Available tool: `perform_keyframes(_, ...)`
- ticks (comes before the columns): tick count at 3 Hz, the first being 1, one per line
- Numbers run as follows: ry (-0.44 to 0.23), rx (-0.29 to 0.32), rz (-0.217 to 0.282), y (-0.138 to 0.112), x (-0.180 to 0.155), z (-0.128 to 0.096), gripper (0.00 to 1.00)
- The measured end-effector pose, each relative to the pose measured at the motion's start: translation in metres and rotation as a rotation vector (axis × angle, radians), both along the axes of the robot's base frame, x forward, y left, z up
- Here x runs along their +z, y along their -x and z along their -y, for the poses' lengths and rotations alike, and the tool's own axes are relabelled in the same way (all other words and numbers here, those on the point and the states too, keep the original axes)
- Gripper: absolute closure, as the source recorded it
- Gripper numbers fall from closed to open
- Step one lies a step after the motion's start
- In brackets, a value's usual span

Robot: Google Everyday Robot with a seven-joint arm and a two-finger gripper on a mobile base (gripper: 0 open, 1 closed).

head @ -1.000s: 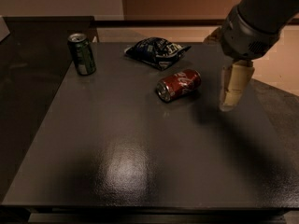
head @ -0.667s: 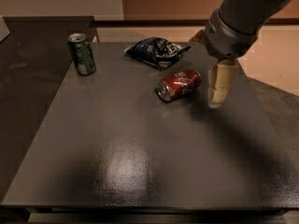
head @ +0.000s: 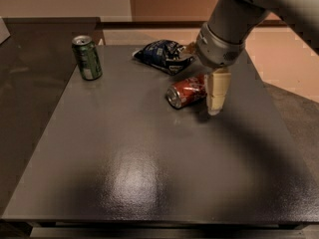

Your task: Pick coke can

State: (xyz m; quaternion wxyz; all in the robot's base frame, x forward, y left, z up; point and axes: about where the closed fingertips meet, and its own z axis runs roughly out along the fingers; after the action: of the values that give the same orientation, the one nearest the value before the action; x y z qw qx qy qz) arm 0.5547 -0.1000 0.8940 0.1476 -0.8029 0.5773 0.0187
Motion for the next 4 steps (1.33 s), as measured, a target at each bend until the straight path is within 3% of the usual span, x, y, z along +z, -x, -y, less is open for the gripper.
perform_keyframes(2,0.064,0.080,-0.067,-0.017,-0.030,-0.007,0.00)
perform_keyframes(3,0.099,0.101,-0.080,-0.019,-0.034,-0.006,0.18)
perform_keyframes(4,0.124,0.112,-0.081,-0.020,-0.035,-0.004,0.42)
